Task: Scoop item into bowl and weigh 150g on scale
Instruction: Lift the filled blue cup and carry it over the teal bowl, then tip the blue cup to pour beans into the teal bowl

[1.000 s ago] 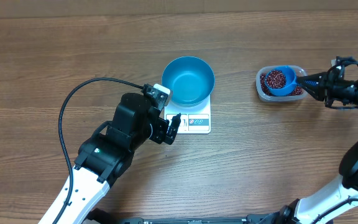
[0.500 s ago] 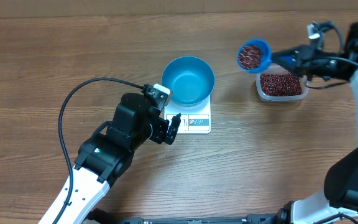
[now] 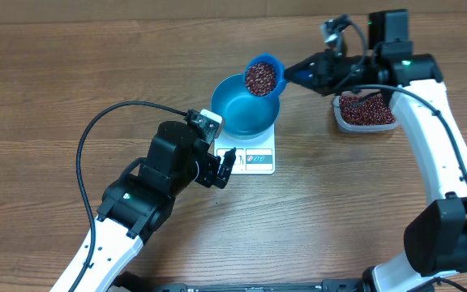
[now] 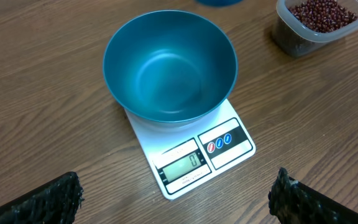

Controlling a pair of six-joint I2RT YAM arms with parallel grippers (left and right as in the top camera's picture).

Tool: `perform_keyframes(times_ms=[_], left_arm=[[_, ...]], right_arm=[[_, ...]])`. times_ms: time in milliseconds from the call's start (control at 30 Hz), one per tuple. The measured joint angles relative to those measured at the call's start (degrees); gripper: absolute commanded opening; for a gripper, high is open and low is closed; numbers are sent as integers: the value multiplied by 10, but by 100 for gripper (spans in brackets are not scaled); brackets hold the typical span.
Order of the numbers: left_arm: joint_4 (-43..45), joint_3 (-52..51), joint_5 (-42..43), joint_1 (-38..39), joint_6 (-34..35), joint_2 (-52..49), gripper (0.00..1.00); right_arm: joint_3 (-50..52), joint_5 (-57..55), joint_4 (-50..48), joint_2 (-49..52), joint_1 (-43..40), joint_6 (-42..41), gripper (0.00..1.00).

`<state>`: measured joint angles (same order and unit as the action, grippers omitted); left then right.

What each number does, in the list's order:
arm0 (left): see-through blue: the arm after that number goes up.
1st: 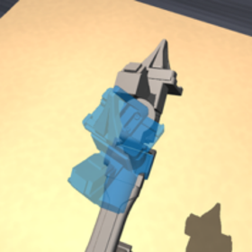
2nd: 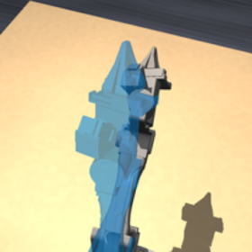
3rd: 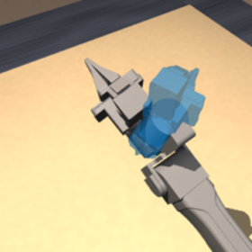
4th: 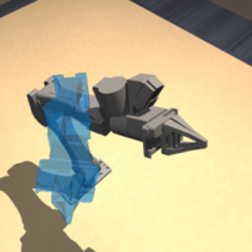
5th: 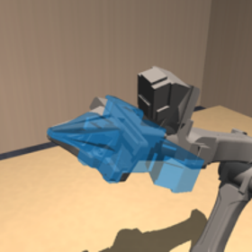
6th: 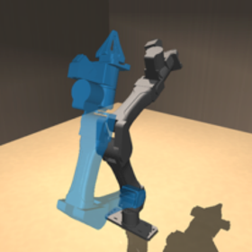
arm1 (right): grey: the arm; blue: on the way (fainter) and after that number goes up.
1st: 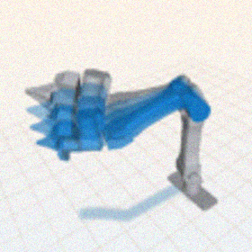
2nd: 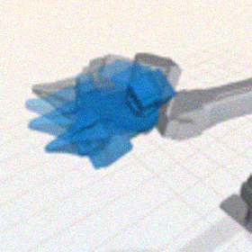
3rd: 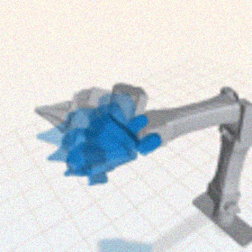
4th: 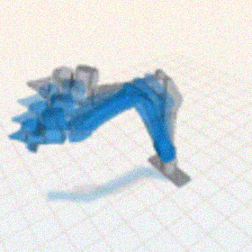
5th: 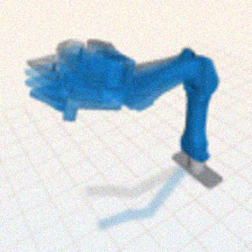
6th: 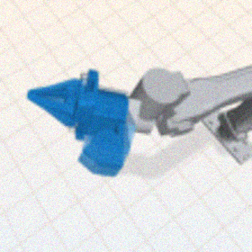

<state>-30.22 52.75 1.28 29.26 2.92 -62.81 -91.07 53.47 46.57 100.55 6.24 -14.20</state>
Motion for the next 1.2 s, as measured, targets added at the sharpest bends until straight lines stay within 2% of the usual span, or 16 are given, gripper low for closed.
perform_keyframes(times_ms=[700, 933, 1200], left_arm=[[0, 0, 0, 0, 0, 0, 99], [0, 0, 0, 0, 0, 0, 99], [0, 0, 0, 0, 0, 0, 99]], right_arm=[[0, -364, 0, 0, 148, -6, 4], [0, -440, 0, 0, 183, -6, 4], [0, -470, 2, 0, 189, -6, 4]])
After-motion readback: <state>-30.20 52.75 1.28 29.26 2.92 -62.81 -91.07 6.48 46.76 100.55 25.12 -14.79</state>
